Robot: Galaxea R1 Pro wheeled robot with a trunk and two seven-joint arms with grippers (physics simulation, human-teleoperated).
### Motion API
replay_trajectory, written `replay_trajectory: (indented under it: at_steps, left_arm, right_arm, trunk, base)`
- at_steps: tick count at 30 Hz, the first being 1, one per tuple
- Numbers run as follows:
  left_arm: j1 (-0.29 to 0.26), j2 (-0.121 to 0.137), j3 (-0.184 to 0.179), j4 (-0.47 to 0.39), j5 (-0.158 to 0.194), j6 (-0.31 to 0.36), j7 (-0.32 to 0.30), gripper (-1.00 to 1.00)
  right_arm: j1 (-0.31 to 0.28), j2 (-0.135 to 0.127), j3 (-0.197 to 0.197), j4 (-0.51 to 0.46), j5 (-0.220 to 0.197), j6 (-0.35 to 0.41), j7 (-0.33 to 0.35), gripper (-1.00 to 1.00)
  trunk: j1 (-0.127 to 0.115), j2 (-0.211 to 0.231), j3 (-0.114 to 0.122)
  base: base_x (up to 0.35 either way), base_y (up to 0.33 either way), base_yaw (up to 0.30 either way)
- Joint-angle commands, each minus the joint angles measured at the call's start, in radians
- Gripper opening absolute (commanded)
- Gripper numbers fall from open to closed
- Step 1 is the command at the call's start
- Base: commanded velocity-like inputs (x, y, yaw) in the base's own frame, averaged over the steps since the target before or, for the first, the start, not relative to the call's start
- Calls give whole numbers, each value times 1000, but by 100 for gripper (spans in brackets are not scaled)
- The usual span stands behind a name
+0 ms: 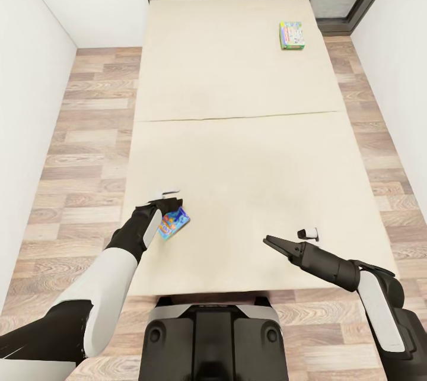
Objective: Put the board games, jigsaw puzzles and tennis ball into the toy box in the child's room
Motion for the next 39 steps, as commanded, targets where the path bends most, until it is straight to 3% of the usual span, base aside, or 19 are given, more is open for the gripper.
replay_trajectory:
  at_steps: [1,19,39]
  left_arm:
    - [0,-1,3,-2,4,6,2,100]
    - [0,0,2,2,-2,-23,2,100]
    - [0,1,2,2,-2,-24,2,100]
  right_arm:
    - [0,0,-1,0,3,3,5,100]
    - [0,5,-1,0,3,3,5,100]
    - [0,5,-1,0,4,3,5,100]
  trunk:
    - [1,-2,-2]
    - [1,-2,-29]
    - [1,-2,-30]
  base:
    - [0,0,0]
    - [-31,-9,0]
    - [-50,-16,0]
